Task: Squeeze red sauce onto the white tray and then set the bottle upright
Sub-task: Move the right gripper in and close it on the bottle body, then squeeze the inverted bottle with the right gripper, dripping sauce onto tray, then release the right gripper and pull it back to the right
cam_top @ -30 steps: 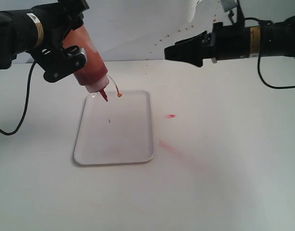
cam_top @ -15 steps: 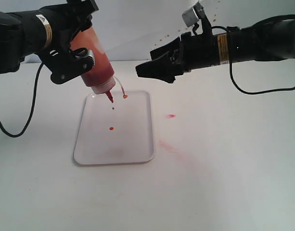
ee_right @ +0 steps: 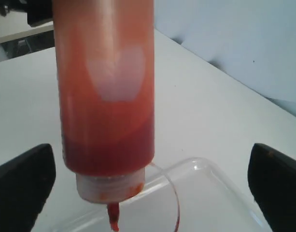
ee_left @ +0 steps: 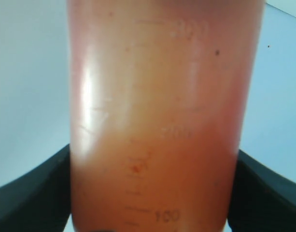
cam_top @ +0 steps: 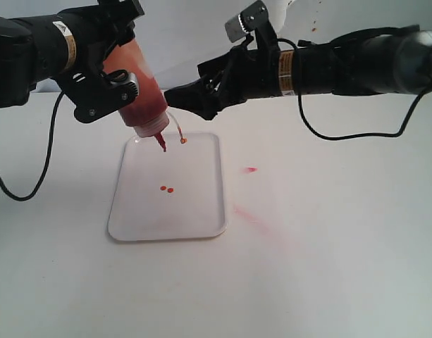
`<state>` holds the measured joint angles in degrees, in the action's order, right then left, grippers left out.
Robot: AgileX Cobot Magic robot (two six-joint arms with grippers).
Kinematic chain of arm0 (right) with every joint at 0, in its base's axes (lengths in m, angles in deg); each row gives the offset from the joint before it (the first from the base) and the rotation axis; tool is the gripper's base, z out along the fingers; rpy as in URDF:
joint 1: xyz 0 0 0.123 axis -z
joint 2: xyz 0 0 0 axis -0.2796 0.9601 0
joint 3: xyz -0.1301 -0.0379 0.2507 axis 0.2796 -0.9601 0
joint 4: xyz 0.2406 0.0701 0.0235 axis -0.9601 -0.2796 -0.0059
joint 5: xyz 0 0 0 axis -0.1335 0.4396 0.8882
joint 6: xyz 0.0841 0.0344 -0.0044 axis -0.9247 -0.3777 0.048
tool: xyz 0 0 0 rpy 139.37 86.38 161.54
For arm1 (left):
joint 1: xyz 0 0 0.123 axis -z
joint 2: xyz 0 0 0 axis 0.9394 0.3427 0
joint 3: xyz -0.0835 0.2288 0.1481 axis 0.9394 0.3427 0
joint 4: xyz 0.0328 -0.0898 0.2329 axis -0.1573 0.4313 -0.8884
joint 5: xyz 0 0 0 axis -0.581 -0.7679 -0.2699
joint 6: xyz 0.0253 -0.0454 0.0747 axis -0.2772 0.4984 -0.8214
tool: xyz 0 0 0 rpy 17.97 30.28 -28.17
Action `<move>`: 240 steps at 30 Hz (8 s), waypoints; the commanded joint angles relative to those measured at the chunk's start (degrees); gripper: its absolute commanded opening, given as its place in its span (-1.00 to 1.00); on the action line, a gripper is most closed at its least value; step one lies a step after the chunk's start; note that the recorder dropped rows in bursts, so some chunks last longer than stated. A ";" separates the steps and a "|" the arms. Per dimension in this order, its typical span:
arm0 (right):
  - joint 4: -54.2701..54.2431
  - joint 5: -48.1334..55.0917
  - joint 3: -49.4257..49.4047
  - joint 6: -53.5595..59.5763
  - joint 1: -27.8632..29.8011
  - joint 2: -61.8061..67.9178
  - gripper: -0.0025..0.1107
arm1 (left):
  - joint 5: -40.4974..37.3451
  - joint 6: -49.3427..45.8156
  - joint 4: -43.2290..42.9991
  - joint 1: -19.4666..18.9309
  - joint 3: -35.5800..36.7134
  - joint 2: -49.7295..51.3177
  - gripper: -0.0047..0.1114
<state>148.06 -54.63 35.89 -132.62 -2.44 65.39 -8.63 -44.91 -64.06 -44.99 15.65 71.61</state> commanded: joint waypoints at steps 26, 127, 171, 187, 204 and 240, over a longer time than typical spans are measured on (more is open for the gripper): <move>-5.66 9.76 2.43 4.91 -5.97 1.66 0.86 | -1.10 -0.91 0.12 0.29 -0.61 -0.54 -0.92; 14.54 -4.92 25.73 -19.62 -9.32 12.18 0.43 | -0.56 -1.02 0.12 0.29 -0.61 -0.54 -0.92; 14.54 -2.49 25.73 -19.46 -9.32 12.18 -0.85 | -0.18 -1.02 0.12 0.29 -0.61 -0.54 -0.92; 14.54 -2.49 25.73 -19.60 -9.32 12.18 -0.95 | 1.11 -1.02 0.12 0.29 -0.61 -0.54 -0.92; 14.54 -4.12 25.73 -22.52 -9.32 12.18 0.89 | 1.11 -0.89 0.12 0.29 -0.61 -0.54 -0.92; 14.54 -22.07 25.36 -36.09 10.84 10.35 -0.26 | -5.71 32.28 0.12 0.29 2.95 -0.54 -0.92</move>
<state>163.28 -76.29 61.15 -168.75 7.91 76.16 -13.24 -18.28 -63.93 -44.73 18.71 71.61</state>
